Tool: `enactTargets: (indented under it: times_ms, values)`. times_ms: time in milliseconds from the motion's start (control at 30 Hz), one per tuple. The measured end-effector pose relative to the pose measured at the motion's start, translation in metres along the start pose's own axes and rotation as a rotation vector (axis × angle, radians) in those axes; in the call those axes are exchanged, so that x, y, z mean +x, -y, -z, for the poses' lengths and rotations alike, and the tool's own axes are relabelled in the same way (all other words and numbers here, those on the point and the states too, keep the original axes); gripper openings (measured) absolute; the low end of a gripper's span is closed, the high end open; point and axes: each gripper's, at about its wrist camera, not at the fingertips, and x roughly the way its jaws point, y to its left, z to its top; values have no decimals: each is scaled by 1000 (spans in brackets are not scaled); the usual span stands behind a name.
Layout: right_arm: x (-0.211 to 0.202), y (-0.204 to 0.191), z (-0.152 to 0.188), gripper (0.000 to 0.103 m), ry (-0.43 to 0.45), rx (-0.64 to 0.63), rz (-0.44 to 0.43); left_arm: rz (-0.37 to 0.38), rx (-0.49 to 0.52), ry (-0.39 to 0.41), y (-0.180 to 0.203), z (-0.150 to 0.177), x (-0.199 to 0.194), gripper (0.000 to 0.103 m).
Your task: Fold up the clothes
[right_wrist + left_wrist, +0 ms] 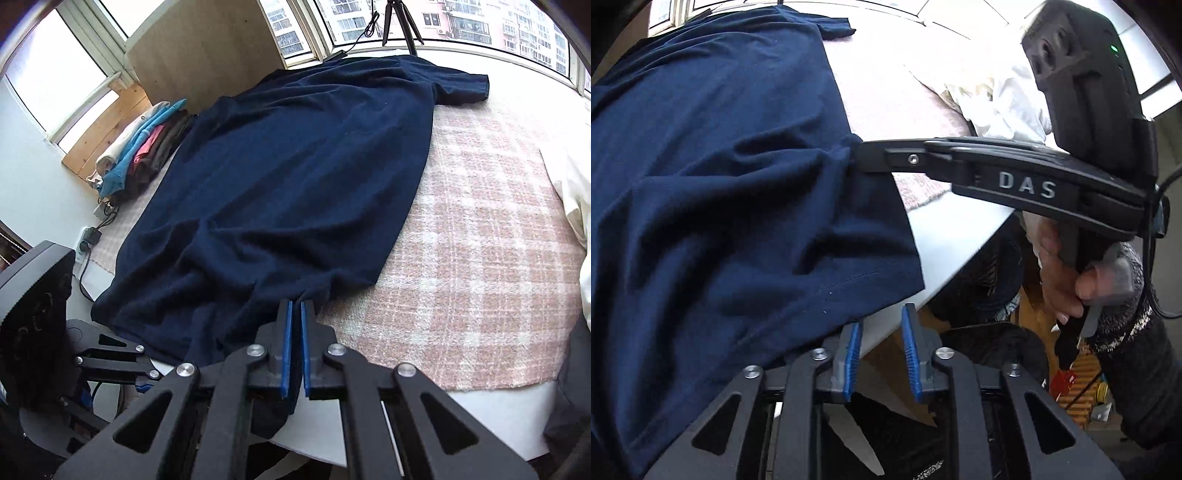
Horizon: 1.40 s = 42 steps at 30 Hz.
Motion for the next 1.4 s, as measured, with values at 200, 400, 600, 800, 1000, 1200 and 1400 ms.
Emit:
enactTargets:
  times_ms: [200, 400, 600, 800, 1000, 1200, 1400]
  values:
    - [18, -43, -60, 4, 35, -32, -53, -198, -124, 128, -59, -9, -45, 3]
    - [12, -47, -52, 13, -31, -95, -17, -320, -124, 124, -79, -4, -65, 4]
    - [19, 2, -1, 35, -112, 41, 26, -134, -28, 37, -15, -11, -34, 54]
    - [40, -11, 7, 34, -155, -35, 37, -155, -45, -45, -12, -34, 13, 13]
    - [41, -8, 11, 2, -134, 13, -1, -92, -88, 59, -27, -31, -19, 4]
    - [31, -31, -53, 3, 20, 60, -107, 27, -481, 311, -125, -22, -93, 10]
    - [32, -86, -47, 6, -60, -141, -55, -154, -629, 290, -206, 18, -120, 16]
